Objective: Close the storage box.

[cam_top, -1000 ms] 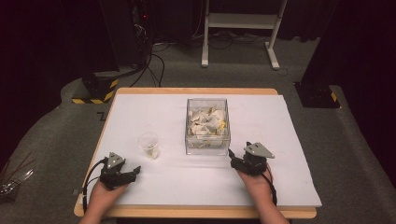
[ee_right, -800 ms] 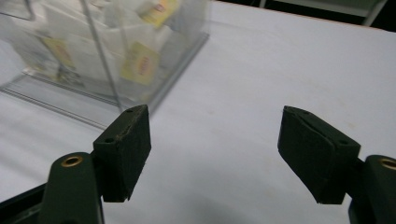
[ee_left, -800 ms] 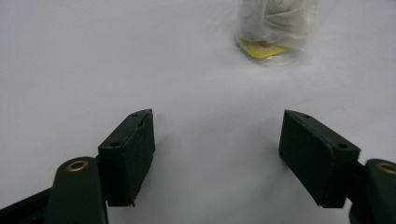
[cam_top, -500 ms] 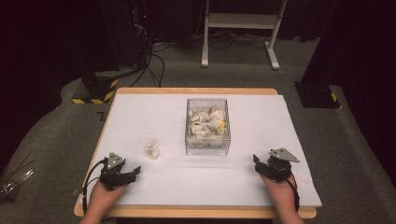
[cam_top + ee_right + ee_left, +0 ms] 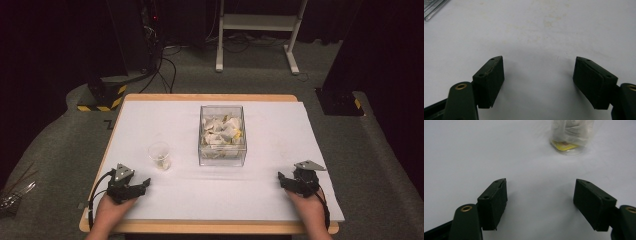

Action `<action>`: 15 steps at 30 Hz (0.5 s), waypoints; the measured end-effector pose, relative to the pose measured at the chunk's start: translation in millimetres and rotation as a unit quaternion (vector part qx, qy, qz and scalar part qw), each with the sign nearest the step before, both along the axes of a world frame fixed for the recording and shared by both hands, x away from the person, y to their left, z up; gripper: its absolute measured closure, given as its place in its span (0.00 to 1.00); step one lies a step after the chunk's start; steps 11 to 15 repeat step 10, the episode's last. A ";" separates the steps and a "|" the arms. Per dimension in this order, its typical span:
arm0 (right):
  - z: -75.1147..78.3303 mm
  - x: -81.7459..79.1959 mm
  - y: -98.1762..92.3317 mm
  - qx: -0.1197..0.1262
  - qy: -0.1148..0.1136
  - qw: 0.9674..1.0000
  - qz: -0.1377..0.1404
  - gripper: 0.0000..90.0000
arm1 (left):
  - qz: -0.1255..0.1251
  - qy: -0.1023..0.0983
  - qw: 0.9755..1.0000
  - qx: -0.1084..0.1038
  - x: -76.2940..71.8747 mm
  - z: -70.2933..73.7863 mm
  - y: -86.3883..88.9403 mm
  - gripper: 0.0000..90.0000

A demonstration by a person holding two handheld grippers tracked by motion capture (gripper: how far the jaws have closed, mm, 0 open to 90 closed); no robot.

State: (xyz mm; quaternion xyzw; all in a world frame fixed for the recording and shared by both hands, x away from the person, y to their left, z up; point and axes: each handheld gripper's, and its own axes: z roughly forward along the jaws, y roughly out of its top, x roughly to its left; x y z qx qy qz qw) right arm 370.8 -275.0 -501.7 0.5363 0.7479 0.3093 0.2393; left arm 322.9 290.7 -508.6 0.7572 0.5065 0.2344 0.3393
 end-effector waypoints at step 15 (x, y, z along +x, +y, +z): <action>-0.8 -1.2 0.9 -0.004 -0.006 1.000 -0.002 0.28 | 0.000 0.001 1.000 -0.001 -0.5 0.0 -0.3 0.31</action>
